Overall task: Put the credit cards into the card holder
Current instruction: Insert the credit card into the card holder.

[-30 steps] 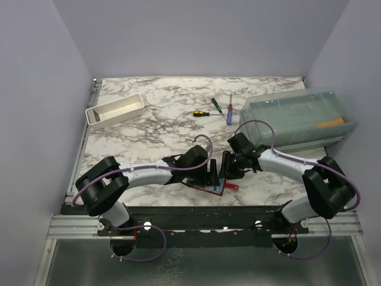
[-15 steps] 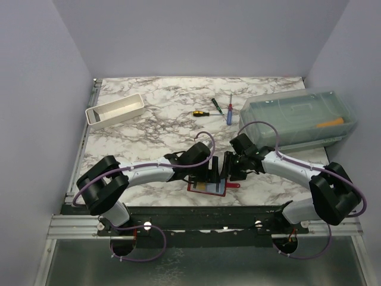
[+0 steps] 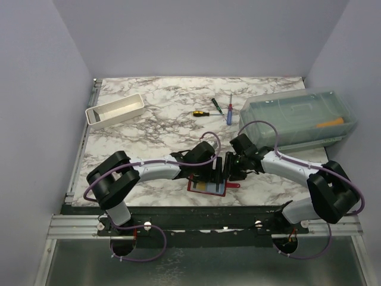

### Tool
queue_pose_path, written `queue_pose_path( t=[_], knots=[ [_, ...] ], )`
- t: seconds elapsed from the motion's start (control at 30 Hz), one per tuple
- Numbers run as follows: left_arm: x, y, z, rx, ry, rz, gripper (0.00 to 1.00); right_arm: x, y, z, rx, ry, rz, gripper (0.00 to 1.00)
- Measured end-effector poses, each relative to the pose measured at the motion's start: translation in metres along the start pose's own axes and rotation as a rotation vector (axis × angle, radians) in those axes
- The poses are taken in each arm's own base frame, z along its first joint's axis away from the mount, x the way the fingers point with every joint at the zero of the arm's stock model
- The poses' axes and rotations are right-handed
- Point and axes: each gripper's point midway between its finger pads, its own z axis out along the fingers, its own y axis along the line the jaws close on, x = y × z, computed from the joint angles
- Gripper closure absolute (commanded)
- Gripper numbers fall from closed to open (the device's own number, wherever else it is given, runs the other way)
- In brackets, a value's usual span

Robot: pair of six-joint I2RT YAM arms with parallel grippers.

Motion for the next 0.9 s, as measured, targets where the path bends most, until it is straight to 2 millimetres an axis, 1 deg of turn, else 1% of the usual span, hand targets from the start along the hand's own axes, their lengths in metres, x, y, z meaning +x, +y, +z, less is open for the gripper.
queue_pose_path(
  t=[0.2,0.43,0.73,0.83,0.87,0.9],
  knots=[
    [0.004,-0.004,0.001,0.007,0.022,0.019,0.23,-0.001,-0.001,0.004,0.003,0.002,0.0,0.53],
    [0.013,-0.011,0.001,0.025,0.044,0.042,0.23,0.0,0.001,0.004,-0.018,0.013,-0.016,0.52],
    [0.014,-0.012,0.001,0.042,0.052,0.086,0.22,0.002,0.002,0.004,-0.047,0.029,-0.029,0.49],
    [0.015,-0.013,0.001,0.057,0.062,0.112,0.25,0.003,0.003,0.004,-0.054,0.033,-0.033,0.48],
    [0.016,-0.014,0.0,0.065,0.067,0.119,0.26,0.002,0.004,0.004,-0.055,0.033,-0.034,0.48],
    [0.017,-0.02,0.0,0.099,0.076,0.125,0.26,0.0,0.006,0.004,-0.063,0.025,-0.032,0.48]
  ],
)
